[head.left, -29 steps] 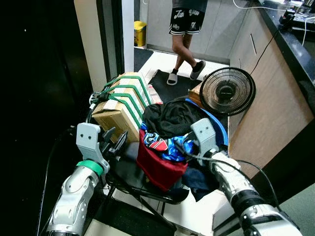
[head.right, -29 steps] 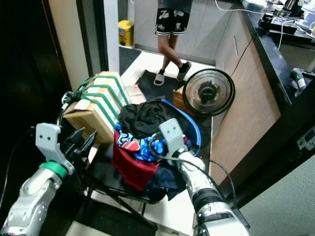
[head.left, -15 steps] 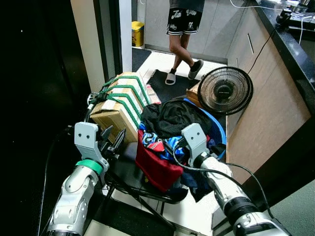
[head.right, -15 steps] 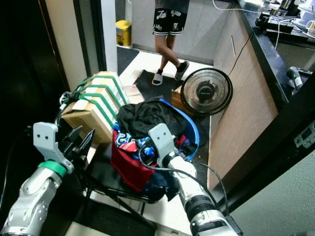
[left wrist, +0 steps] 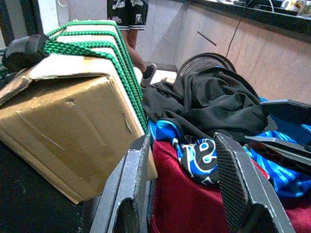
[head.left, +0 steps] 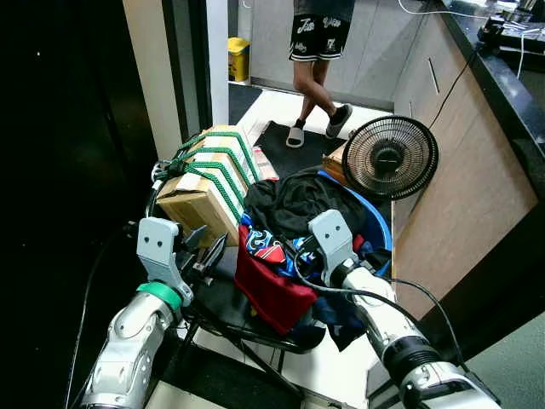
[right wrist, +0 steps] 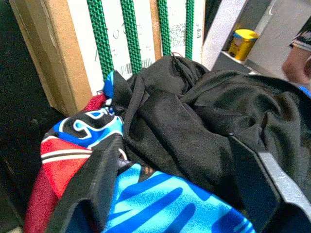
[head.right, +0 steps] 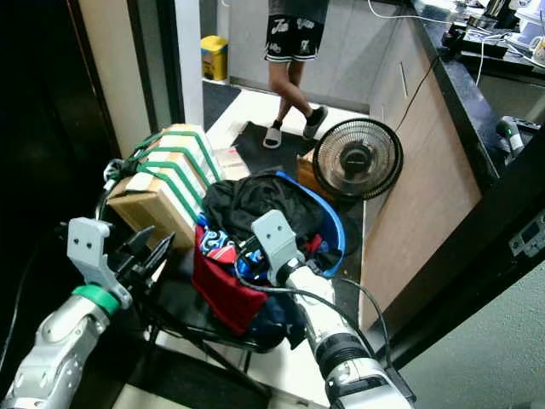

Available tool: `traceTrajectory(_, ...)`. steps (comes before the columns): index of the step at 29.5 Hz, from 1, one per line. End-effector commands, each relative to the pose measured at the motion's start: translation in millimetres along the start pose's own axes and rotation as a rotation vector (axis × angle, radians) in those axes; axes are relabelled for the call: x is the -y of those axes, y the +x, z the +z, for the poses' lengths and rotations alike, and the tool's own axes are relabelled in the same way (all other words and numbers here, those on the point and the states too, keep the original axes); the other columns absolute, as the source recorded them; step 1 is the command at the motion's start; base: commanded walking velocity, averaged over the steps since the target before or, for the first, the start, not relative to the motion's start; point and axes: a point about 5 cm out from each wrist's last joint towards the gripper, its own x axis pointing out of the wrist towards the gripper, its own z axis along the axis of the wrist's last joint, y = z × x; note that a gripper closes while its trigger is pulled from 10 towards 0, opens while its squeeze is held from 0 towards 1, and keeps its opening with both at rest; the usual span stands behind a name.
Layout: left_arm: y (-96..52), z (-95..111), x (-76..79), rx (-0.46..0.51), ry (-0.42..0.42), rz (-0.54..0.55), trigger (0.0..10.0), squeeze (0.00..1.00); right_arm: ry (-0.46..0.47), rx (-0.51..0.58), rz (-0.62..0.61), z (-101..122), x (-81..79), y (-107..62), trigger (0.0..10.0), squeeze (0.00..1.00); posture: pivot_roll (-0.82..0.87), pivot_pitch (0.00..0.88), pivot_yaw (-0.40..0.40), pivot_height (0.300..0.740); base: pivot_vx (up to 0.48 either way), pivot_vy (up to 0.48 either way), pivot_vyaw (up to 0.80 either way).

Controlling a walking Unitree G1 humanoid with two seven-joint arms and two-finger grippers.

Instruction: Clothes washing

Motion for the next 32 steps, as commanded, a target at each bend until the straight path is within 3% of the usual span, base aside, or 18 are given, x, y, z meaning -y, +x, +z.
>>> traceTrajectory(1, -0.9, -2, 2.2, -0.013, 0.005, -0.01, 10.0, 0.0, 0.045, 0.004, 0.062, -4, -11.7, -1.4, 10.0, 1.0, 0.06, 0.0, -0.016, 0.74, 0.0, 0.0, 0.0)
traceTrajectory(7, -1.9, -2, 3.3, -0.018, 0.007, -0.017, 10.0, 0.0, 0.034, -0.01, 0.085, -7, -18.1, -1.7, 10.0, 1.0, 0.07, 0.004, -0.025, 0.74, 0.0, 0.0, 0.0)
traceTrajectory(9, -3.1, -3, 3.8, -0.022, 0.009, -0.022, 10.0, 0.0, 0.017, -0.051, 0.04, -11, -14.1, -1.8, 10.0, 1.0, 0.07, 0.007, -0.027, 0.74, 0.0, 0.0, 0.0)
traceTrajectory(10, -6.0, -2, 3.4, -0.026, 0.011, -0.026, 10.0, 0.0, 0.028, -0.138, -0.084, -19, 1.4, -2.0, 10.0, 0.63, 0.08, 0.011, -0.028, 0.74, 0.0, 0.0, 0.0)
traceTrajectory(11, -6.0, -2, 3.4, -0.026, 0.011, -0.026, 10.0, 0.0, 0.028, -0.138, -0.084, -19, 1.4, -2.0, 10.0, 0.63, 0.08, 0.011, -0.028, 0.74, 0.0, 0.0, 0.0)
traceTrajectory(12, -7.1, -2, 3.1, -0.026, 0.011, -0.026, 10.0, 0.0, 0.046, -0.166, -0.128, -21, 8.0, -2.0, 10.0, 0.14, 0.08, 0.017, -0.027, 0.74, 0.0, 0.0, 0.0)
traceTrajectory(13, -7.1, -2, 3.1, -0.026, 0.011, -0.026, 10.0, 0.0, 0.046, -0.166, -0.128, -21, 8.0, -2.0, 10.0, 0.14, 0.08, 0.017, -0.027, 0.74, 0.0, 0.0, 0.0)
traceTrajectory(14, -8.2, -1, 2.7, -0.027, 0.01, -0.027, 10.0, 0.0, 0.063, -0.181, -0.158, -21, 13.5, -1.5, 10.0, 0.0, 0.08, 0.017, -0.027, 0.74, 0.0, 0.0, 0.0)
traceTrajectory(15, -8.2, -1, 2.7, -0.027, 0.01, -0.027, 10.0, 0.0, 0.063, -0.181, -0.158, -21, 13.5, -1.5, 10.0, 0.0, 0.08, 0.017, -0.027, 0.74, 0.0, 0.0, 0.0)
traceTrajectory(19, -13.0, 1, 2.0, -0.036, 0.008, -0.04, 10.0, 0.0, 0.112, -0.187, -0.28, -9, 43.2, 1.1, 10.0, 0.0, 0.09, 0.045, -0.023, 0.74, 0.0, 0.0, 0.0)
traceTrajectory(23, -14.9, 1, 2.9, -0.04, 0.008, -0.042, 10.0, 0.0, 0.11, -0.203, -0.318, -8, 56.9, -3.4, 10.0, 0.0, 0.09, 0.052, -0.024, 0.74, 0.0, 0.0, 0.0)
traceTrajectory(32, -17.7, -1, 7.2, -0.056, 0.004, -0.05, 10.0, 0.0, 0.066, -0.262, -0.287, -19, 52.6, -9.3, 10.0, 0.0, 0.09, 0.075, -0.016, 0.74, 0.0, 0.0, 0.0)
